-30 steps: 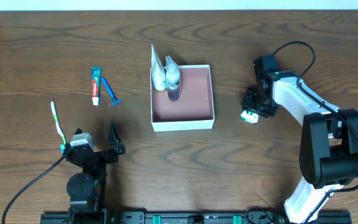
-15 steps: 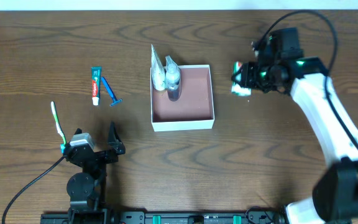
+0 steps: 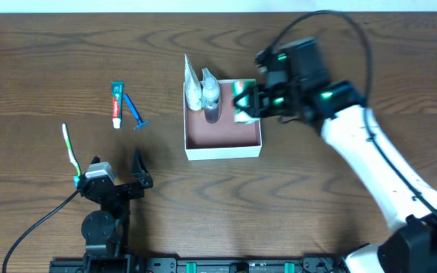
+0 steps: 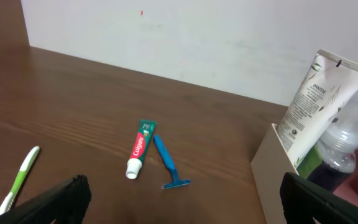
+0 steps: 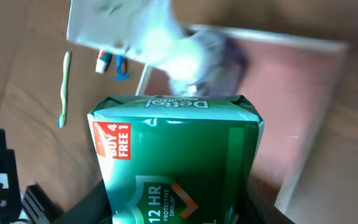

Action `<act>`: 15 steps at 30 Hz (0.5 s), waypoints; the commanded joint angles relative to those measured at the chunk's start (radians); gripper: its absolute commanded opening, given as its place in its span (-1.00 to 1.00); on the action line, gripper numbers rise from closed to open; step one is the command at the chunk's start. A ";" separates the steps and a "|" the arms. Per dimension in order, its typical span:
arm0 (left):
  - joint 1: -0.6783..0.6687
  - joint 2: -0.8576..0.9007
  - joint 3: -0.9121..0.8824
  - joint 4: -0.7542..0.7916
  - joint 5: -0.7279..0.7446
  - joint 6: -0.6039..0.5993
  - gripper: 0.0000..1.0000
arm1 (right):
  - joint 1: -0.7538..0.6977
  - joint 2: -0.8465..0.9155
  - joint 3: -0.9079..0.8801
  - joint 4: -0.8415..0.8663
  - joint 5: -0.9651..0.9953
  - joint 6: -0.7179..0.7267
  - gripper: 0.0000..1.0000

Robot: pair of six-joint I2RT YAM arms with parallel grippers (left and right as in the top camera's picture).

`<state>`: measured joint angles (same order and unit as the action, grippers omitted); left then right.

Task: Pack container
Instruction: 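Carry the soap bar with the right gripper over the box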

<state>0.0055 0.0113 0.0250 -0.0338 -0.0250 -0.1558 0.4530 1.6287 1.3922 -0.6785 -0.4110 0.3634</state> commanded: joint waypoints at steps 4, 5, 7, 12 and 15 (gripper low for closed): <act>0.005 -0.001 -0.021 -0.037 -0.005 0.013 0.96 | 0.160 0.073 0.006 0.023 0.195 0.146 -0.38; 0.005 -0.001 -0.021 -0.037 -0.005 0.013 0.96 | 0.180 0.081 0.006 0.025 0.222 0.161 -0.38; 0.005 -0.001 -0.021 -0.037 -0.005 0.013 0.96 | 0.213 0.096 0.006 0.037 0.263 0.173 -0.38; 0.005 -0.001 -0.021 -0.037 -0.005 0.013 0.96 | 0.277 0.133 0.006 0.071 0.354 0.183 -0.38; 0.005 -0.001 -0.021 -0.037 -0.005 0.013 0.96 | 0.302 0.159 0.006 0.090 0.394 0.205 -0.39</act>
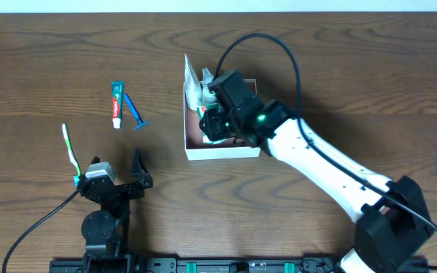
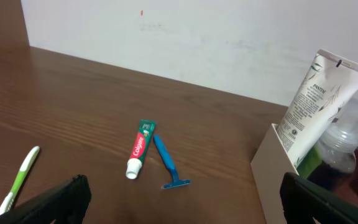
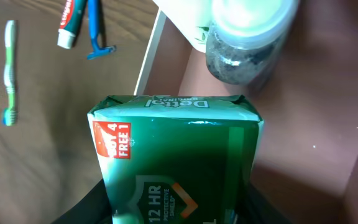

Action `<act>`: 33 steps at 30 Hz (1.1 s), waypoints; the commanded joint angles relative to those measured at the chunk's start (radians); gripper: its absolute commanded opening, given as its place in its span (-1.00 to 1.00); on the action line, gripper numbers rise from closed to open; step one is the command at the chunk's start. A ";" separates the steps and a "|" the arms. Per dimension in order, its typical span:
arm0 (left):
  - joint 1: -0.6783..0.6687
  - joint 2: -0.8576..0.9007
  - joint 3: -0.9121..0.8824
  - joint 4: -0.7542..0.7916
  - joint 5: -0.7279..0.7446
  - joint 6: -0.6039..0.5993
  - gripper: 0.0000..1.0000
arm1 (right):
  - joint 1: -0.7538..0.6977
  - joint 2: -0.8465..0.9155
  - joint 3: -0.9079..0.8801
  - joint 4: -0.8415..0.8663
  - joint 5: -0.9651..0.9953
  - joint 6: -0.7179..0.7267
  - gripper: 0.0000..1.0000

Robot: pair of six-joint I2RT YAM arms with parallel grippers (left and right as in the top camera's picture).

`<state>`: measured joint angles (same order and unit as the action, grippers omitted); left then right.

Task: Pack container
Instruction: 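Carry the soap bar with the right gripper over the box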

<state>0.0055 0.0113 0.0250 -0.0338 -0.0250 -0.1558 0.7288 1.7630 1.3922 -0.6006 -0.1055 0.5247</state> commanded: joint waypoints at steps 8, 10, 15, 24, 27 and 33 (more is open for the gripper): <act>0.005 -0.001 -0.021 -0.037 -0.005 0.013 0.96 | 0.063 0.099 0.006 0.056 0.162 0.126 -0.42; 0.005 -0.001 -0.021 -0.037 -0.005 0.013 0.96 | 0.066 0.108 0.006 0.073 0.163 0.129 -0.42; 0.005 -0.001 -0.021 -0.037 -0.005 0.013 0.96 | 0.076 0.116 0.006 0.091 0.198 0.156 -0.43; 0.005 -0.001 -0.021 -0.037 -0.005 0.013 0.96 | 0.133 0.125 0.006 0.094 0.341 0.155 -0.46; 0.005 -0.001 -0.021 -0.037 -0.005 0.013 0.96 | 0.156 0.134 0.006 0.103 0.365 0.156 -0.46; 0.005 -0.001 -0.021 -0.037 -0.005 0.013 0.96 | 0.163 0.139 0.006 0.102 0.390 0.193 -0.47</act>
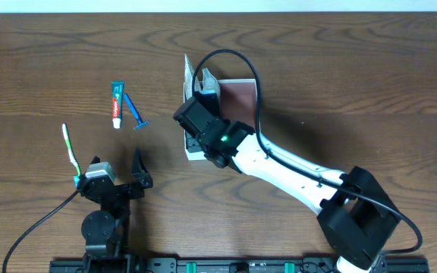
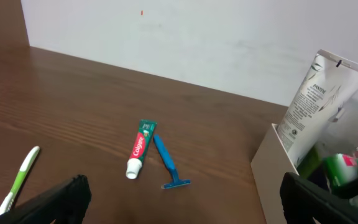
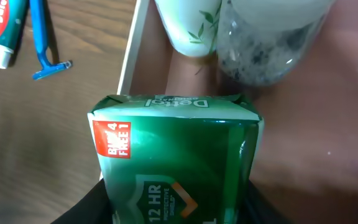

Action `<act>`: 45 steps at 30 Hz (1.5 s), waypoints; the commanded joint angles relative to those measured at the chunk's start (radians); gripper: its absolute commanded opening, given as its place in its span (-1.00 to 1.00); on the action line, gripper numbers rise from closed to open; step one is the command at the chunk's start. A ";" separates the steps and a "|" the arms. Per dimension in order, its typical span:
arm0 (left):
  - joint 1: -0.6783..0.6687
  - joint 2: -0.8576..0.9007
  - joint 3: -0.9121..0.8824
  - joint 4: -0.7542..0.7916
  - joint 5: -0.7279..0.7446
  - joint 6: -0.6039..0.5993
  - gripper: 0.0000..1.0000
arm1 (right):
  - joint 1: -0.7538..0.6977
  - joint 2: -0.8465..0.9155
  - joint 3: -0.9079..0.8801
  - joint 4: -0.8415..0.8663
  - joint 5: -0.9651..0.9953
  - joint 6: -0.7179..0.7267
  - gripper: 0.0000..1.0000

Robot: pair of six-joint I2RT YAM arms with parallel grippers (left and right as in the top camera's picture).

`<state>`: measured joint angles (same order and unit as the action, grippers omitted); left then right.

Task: Pack container
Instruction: 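Carry the soap bar with the right gripper over the box, then lower the soap bar into the box front corner beside the bottles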

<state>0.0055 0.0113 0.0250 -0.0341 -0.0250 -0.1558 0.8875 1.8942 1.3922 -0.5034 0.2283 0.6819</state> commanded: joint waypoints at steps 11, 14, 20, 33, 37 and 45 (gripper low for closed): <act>0.005 -0.001 -0.021 -0.037 -0.005 0.013 0.96 | 0.004 0.050 0.006 0.030 0.055 0.058 -0.49; 0.005 -0.001 -0.021 -0.037 -0.005 0.013 0.96 | 0.004 0.062 0.006 0.040 0.053 0.058 -0.49; 0.005 -0.001 -0.021 -0.037 -0.005 0.013 0.96 | 0.004 0.070 0.006 0.048 0.053 0.058 -0.45; 0.005 -0.001 -0.021 -0.037 -0.005 0.013 0.96 | 0.004 0.071 0.006 0.056 0.053 0.053 -0.10; 0.005 -0.001 -0.021 -0.037 -0.005 0.013 0.96 | 0.004 0.071 0.006 0.055 0.053 0.053 -0.03; 0.005 -0.001 -0.021 -0.037 -0.005 0.013 0.96 | 0.004 0.071 0.006 0.055 0.053 0.050 0.04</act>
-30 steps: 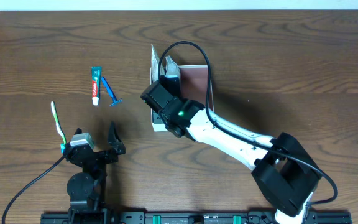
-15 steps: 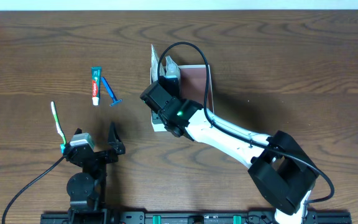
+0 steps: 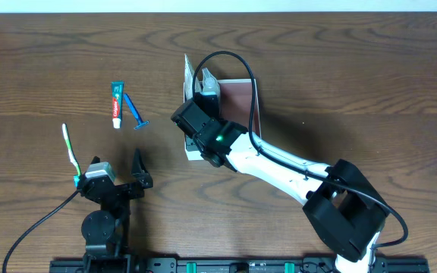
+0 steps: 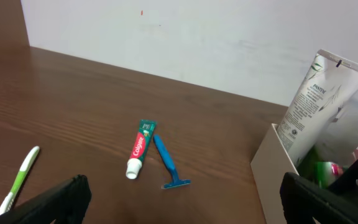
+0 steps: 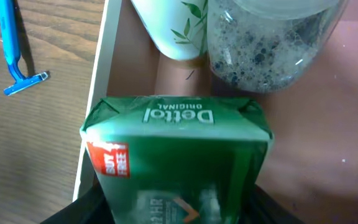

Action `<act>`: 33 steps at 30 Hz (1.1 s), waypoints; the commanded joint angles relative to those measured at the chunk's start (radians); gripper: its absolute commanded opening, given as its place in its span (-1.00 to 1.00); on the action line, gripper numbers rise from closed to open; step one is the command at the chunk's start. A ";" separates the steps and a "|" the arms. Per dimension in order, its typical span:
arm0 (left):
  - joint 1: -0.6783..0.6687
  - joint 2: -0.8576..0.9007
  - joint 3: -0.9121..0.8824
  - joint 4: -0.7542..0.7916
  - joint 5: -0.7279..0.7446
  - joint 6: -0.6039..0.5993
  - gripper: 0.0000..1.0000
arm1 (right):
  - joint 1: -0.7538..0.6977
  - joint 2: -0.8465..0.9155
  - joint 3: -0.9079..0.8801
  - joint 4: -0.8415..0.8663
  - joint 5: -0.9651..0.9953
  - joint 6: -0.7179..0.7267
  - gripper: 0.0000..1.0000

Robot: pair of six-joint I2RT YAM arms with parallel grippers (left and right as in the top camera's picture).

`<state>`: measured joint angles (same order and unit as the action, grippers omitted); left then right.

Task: Pack container
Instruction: 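Lower the soap bar into the box front corner beside the bottles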

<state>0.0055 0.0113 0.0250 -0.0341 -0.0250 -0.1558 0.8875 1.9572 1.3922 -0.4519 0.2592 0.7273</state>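
Note:
A green Dettol soap pack [image 5: 176,155] stands inside the white box [image 3: 254,144], against its left wall [image 5: 95,112], with my right gripper [image 5: 176,202] shut on it. Behind the pack stand a white tube [image 5: 173,28] and a clear foamy bottle [image 5: 263,43]. In the overhead view my right gripper [image 3: 202,140] is over the box's front left corner. A toothpaste tube [image 3: 116,104], a blue razor [image 3: 135,111] and a green toothbrush [image 3: 70,149] lie on the table to the left. My left gripper [image 3: 139,173] stands open near the front edge, holding nothing.
The left wrist view shows the toothpaste [image 4: 138,155], the razor [image 4: 169,168] and the toothbrush [image 4: 20,180] ahead of my left gripper, the box wall [image 4: 275,180] at the right and a white wall behind the table.
My right gripper has gone lower into the box with the soap pack, which now sits closer to the tube and bottle and looks slightly tilted. The left arm has not moved.
My right gripper held the soap pack above the box's right side. It then carried the pack over the middle of the box, then to the front left corner, and now has it down inside the box by the left wall. My left gripper stayed open and still throughout.

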 commanded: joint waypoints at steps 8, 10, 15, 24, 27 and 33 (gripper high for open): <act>0.005 -0.001 -0.021 -0.037 -0.005 0.013 0.96 | 0.004 0.008 0.006 0.004 0.021 0.005 0.09; 0.005 -0.001 -0.021 -0.037 -0.005 0.013 0.96 | 0.004 0.008 0.006 0.004 0.021 0.004 0.09; 0.005 -0.001 -0.021 -0.037 -0.005 0.013 0.96 | 0.004 0.008 0.006 0.004 0.021 -0.003 0.17; 0.005 -0.001 -0.021 -0.037 -0.005 0.013 0.96 | 0.004 0.008 0.006 0.018 0.023 -0.030 0.20; 0.005 -0.001 -0.021 -0.037 -0.005 0.013 0.96 | 0.004 0.008 0.006 0.029 0.034 -0.050 0.18; 0.005 -0.001 -0.021 -0.037 -0.005 0.013 0.96 | 0.000 0.008 0.006 0.056 0.061 -0.064 0.10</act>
<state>0.0055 0.0113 0.0250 -0.0341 -0.0250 -0.1558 0.8875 1.9572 1.3922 -0.4030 0.2825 0.6876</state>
